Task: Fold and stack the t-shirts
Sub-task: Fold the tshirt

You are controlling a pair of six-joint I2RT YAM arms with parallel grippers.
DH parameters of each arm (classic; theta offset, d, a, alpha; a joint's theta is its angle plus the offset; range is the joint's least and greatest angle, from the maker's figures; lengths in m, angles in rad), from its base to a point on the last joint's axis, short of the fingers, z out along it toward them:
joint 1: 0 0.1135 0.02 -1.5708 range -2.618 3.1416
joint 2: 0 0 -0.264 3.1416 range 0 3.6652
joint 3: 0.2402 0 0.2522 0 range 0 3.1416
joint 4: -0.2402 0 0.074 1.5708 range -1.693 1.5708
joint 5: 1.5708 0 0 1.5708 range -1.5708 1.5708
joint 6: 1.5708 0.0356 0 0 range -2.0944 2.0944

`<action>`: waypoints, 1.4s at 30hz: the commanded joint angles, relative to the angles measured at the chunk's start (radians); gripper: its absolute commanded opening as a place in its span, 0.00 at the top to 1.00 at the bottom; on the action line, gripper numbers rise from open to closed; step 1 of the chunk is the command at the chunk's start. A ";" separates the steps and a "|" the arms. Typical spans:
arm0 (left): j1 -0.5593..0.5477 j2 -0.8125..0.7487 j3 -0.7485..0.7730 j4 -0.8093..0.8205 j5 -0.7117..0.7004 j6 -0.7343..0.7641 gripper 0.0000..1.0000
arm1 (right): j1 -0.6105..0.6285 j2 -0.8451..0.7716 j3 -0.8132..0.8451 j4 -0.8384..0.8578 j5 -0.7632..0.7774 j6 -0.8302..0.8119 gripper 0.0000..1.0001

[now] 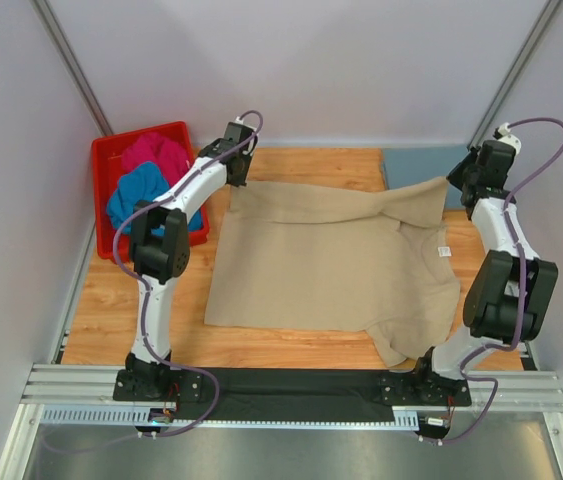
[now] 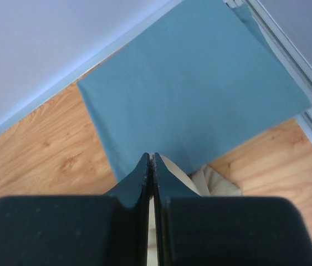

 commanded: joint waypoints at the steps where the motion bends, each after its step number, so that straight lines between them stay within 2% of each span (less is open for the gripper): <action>1: 0.036 0.019 0.074 0.044 -0.018 0.047 1.00 | -0.001 0.044 0.026 0.246 -0.043 -0.044 1.00; 11: 0.060 0.084 0.151 0.077 -0.015 0.072 1.00 | 0.063 0.245 0.256 0.309 -0.090 -0.138 1.00; 17: 0.068 0.091 0.134 0.097 -0.004 0.103 1.00 | 0.063 0.270 0.275 0.300 -0.080 -0.186 1.00; 22: 0.073 0.092 0.118 0.098 0.011 0.114 1.00 | 0.063 0.238 0.243 0.248 -0.084 -0.232 1.00; 26: 0.073 0.079 0.095 0.095 0.013 0.115 1.00 | 0.063 0.148 0.155 0.225 -0.083 -0.239 1.00; 33: 0.073 0.016 -0.002 0.091 0.032 0.107 1.00 | 0.063 -0.001 -0.023 0.171 0.001 -0.235 1.00; 37: 0.073 -0.045 -0.099 0.118 0.034 0.109 1.00 | 0.060 -0.054 -0.081 0.111 0.078 -0.233 1.00; 42: 0.071 -0.063 -0.120 0.080 0.022 0.106 1.00 | 0.059 -0.078 -0.115 0.019 0.115 -0.215 1.00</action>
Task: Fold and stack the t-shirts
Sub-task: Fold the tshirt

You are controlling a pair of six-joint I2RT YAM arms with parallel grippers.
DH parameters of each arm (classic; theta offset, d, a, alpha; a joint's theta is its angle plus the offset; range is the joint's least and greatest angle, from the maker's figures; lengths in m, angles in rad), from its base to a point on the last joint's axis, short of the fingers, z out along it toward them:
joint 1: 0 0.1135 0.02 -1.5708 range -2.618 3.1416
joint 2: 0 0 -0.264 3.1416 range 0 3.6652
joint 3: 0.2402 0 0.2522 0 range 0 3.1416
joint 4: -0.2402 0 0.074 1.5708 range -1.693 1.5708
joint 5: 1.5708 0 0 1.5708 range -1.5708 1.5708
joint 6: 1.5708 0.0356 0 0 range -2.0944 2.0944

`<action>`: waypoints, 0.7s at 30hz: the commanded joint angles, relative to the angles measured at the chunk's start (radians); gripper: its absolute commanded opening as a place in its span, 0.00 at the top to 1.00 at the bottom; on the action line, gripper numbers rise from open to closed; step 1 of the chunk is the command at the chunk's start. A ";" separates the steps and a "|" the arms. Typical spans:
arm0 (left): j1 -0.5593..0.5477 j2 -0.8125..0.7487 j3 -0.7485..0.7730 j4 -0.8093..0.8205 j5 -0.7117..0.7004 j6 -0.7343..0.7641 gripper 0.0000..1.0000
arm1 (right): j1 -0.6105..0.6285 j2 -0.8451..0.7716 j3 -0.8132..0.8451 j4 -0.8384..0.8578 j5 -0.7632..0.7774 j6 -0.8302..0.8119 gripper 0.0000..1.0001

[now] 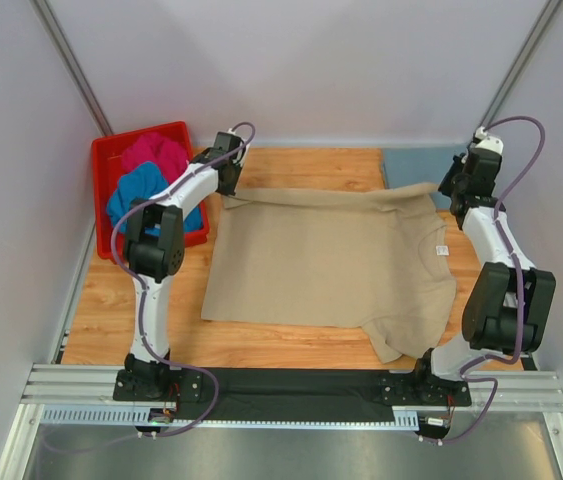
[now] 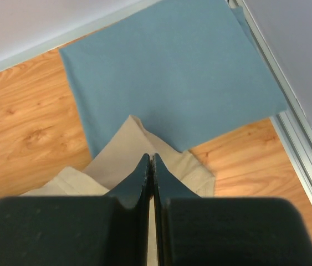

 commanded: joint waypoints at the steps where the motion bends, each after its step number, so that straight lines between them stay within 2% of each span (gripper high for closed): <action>1: 0.007 -0.106 -0.016 0.012 -0.007 0.014 1.00 | -0.010 -0.039 -0.025 -0.076 0.078 0.017 1.00; 7: 0.006 -0.155 -0.096 0.015 -0.007 0.009 1.00 | -0.032 -0.067 -0.098 -0.130 0.113 0.056 1.00; 21: 0.003 -0.246 -0.239 -0.017 0.055 0.000 1.00 | -0.084 -0.048 -0.120 -0.352 0.122 0.176 1.00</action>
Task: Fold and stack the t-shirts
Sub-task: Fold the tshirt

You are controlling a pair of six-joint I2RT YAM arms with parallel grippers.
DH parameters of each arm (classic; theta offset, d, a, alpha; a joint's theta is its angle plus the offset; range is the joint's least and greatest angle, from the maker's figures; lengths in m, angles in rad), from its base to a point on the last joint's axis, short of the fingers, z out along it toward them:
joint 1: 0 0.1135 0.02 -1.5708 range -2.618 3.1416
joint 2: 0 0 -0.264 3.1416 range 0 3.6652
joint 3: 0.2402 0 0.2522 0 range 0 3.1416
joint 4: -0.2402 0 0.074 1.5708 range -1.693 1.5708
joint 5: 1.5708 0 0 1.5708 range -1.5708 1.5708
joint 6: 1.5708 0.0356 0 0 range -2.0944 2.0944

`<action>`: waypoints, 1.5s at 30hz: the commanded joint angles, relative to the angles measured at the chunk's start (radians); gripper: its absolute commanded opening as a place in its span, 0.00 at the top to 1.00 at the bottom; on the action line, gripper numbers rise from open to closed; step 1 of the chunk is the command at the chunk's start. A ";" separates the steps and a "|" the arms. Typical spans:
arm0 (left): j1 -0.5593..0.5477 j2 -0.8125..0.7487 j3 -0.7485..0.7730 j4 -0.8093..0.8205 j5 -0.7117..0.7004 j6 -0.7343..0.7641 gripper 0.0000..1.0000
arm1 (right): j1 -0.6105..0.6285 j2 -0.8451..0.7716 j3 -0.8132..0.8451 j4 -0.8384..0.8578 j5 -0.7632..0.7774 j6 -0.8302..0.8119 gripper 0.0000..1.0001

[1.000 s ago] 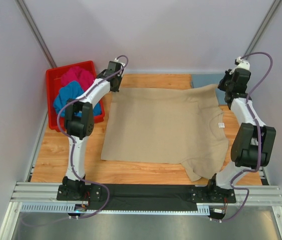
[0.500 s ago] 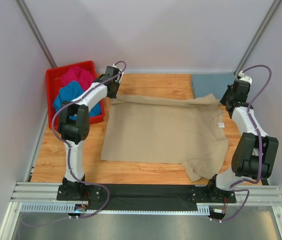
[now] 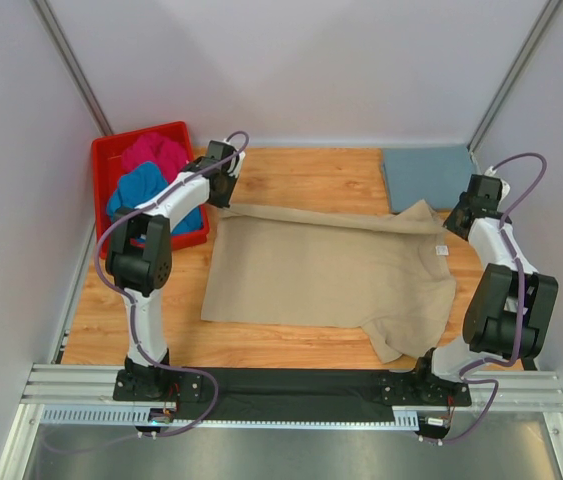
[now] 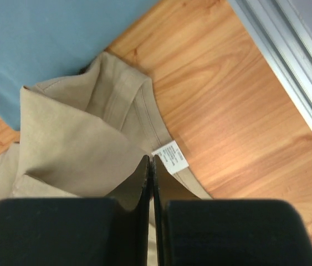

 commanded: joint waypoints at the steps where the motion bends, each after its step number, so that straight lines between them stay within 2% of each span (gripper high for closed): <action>1: 0.003 -0.065 -0.026 -0.010 -0.008 0.007 1.00 | -0.008 -0.025 -0.010 -0.079 0.024 0.050 1.00; 9: 0.003 -0.080 -0.057 -0.032 -0.028 -0.007 1.00 | -0.013 -0.049 -0.059 -0.122 0.047 0.086 1.00; 15: -0.002 -0.093 -0.091 -0.041 -0.011 -0.018 0.98 | -0.014 -0.058 -0.110 -0.084 0.066 0.107 1.00; 26: -0.022 -0.148 -0.134 -0.047 -0.031 -0.050 0.84 | -0.016 -0.064 -0.113 -0.101 0.038 0.101 1.00; 28: -0.026 -0.154 -0.117 -0.055 -0.075 -0.043 0.78 | -0.016 -0.063 -0.104 -0.111 0.034 0.097 1.00; 31: -0.040 -0.136 -0.066 -0.090 -0.177 -0.018 0.77 | -0.016 -0.068 -0.097 -0.122 0.017 0.093 1.00; 37: -0.066 -0.175 -0.055 -0.084 -0.152 -0.050 0.75 | -0.016 -0.084 -0.119 -0.136 0.020 0.083 1.00; 39: -0.071 -0.182 -0.045 -0.096 -0.102 -0.076 0.74 | -0.016 -0.089 -0.123 -0.139 0.012 0.089 1.00; 45: -0.103 -0.122 -0.023 -0.127 -0.031 -0.122 0.75 | -0.014 -0.104 -0.143 -0.177 0.003 0.149 1.00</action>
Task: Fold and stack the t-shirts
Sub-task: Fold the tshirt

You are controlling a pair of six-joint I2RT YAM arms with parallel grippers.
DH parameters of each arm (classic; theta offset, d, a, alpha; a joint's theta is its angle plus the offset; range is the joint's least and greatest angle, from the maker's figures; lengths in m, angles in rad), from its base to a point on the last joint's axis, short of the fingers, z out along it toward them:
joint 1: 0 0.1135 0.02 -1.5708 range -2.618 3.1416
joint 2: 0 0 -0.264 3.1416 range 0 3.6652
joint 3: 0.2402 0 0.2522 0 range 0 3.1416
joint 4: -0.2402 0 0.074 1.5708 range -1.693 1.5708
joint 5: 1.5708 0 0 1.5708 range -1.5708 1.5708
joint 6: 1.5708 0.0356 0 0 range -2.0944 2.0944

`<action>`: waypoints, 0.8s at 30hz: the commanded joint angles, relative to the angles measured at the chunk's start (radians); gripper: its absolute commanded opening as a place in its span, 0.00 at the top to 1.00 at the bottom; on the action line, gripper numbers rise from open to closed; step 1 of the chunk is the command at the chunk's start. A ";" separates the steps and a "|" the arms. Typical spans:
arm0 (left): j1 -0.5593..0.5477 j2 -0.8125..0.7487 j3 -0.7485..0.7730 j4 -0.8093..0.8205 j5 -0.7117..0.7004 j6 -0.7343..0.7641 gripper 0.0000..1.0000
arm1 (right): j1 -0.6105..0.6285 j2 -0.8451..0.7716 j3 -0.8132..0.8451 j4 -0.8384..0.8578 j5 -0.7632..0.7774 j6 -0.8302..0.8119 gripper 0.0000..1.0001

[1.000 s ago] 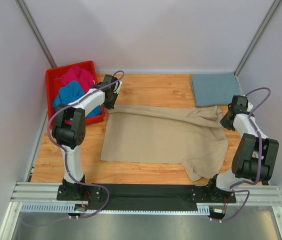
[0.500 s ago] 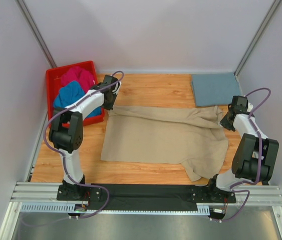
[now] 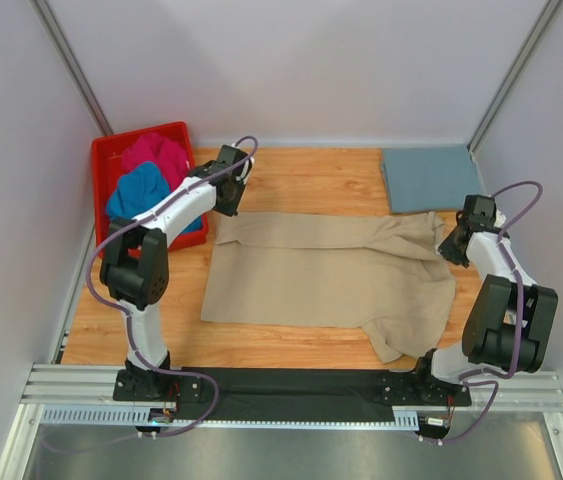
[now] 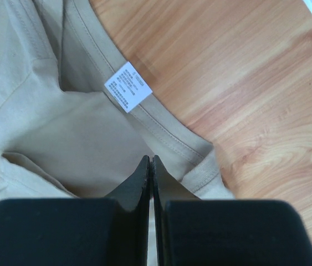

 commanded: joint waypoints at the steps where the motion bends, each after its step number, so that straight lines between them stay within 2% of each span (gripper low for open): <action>1: -0.019 0.008 0.041 -0.024 0.054 -0.045 0.75 | -0.004 -0.038 -0.020 -0.032 0.003 0.044 1.00; 5: -0.026 0.066 0.082 -0.107 0.008 -0.057 0.76 | -0.004 -0.035 -0.026 -0.035 0.012 0.039 1.00; 10: -0.028 0.068 0.069 -0.144 0.051 -0.077 0.75 | -0.006 -0.041 -0.032 -0.055 0.063 0.036 1.00; 16: -0.034 0.131 0.043 -0.188 -0.027 -0.091 0.77 | -0.021 -0.036 -0.060 -0.055 0.066 0.024 1.00; 24: -0.057 0.200 0.056 -0.169 -0.156 -0.065 0.79 | -0.040 -0.035 -0.071 -0.058 0.065 0.022 1.00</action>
